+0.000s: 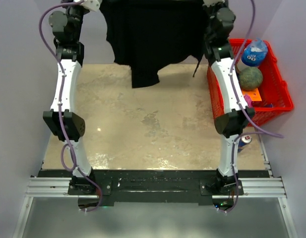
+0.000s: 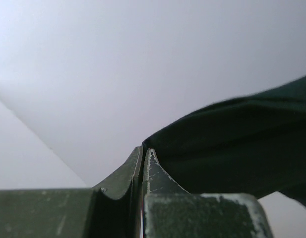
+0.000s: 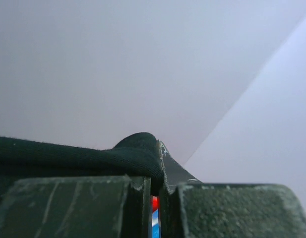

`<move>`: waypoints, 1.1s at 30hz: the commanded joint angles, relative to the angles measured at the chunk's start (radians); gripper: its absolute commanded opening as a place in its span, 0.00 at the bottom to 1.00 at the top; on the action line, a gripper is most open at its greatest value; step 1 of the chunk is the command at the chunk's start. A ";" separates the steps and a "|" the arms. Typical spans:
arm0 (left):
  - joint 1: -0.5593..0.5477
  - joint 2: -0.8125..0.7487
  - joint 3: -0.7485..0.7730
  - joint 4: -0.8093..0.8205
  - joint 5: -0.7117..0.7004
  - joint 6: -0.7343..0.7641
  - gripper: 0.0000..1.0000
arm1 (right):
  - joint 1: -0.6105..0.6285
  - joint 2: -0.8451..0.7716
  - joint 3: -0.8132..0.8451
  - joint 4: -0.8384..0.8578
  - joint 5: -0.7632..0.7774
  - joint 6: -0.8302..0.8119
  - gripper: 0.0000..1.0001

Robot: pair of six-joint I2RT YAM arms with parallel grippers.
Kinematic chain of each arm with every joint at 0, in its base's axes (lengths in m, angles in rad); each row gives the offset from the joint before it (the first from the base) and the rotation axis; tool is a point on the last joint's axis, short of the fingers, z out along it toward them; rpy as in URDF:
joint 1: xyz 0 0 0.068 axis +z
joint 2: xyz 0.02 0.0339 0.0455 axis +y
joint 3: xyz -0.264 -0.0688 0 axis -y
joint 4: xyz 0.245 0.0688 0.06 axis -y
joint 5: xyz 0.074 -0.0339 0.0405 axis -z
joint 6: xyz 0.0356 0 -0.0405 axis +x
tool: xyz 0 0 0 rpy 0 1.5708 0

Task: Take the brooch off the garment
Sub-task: Flatten out the clothes at the center of the board.

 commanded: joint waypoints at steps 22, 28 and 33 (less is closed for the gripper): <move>0.279 -0.172 -0.003 0.121 0.118 0.243 0.00 | 0.004 -0.377 -0.438 -0.031 -0.129 -0.015 0.00; 0.317 0.047 0.153 0.205 0.255 0.309 0.00 | 0.033 -0.075 -0.049 0.027 -0.030 -0.051 0.00; 0.274 0.044 0.158 0.290 0.273 0.280 0.00 | 0.050 0.013 0.063 0.170 0.033 -0.098 0.00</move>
